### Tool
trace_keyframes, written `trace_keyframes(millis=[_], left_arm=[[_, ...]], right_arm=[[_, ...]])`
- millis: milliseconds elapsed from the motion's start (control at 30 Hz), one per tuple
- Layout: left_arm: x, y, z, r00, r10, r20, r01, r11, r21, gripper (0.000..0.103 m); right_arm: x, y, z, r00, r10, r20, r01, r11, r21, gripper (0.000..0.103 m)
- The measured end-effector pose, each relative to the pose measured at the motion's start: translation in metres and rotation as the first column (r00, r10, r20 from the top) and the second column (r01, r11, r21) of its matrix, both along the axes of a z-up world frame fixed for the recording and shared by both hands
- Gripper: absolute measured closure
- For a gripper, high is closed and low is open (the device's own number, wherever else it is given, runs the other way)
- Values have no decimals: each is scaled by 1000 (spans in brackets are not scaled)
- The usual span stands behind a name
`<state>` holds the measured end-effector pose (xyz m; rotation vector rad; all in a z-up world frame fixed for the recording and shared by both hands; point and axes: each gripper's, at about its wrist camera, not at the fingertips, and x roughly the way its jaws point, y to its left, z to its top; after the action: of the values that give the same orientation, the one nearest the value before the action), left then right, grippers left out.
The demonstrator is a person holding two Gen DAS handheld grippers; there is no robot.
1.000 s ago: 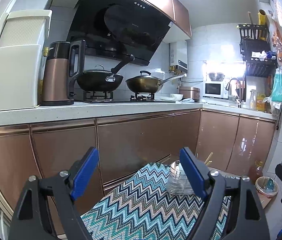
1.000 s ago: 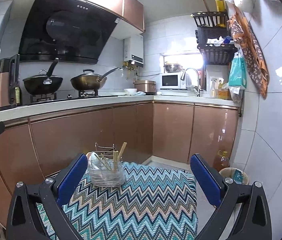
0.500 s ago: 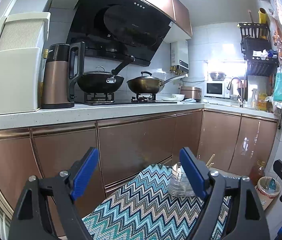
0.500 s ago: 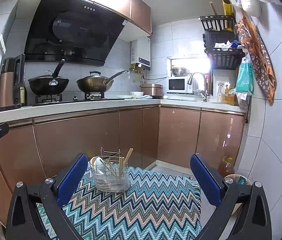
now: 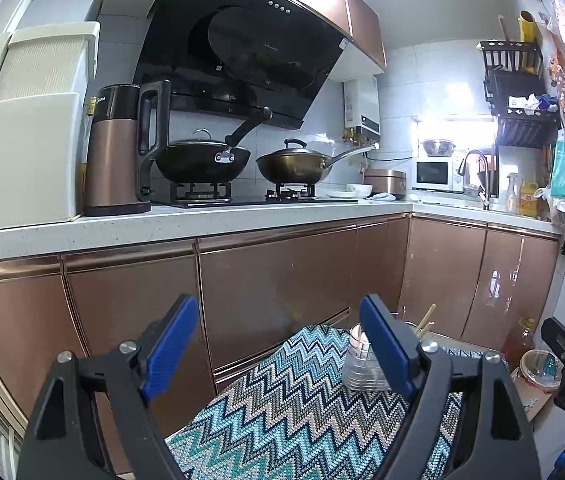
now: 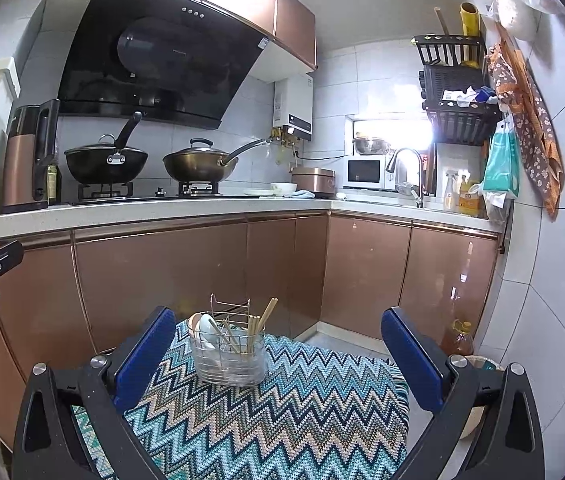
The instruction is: Organize utensils
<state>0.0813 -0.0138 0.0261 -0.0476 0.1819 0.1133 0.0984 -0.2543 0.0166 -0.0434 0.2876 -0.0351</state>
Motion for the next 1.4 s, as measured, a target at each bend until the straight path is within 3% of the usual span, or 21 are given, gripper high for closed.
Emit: trace_keyframes(millis=[1400], left_arm=[[1, -9, -5, 999, -31, 12, 30, 999, 23, 21]], right_arm=[[-1, -17, -7, 999, -35, -2, 35, 999, 16, 0]])
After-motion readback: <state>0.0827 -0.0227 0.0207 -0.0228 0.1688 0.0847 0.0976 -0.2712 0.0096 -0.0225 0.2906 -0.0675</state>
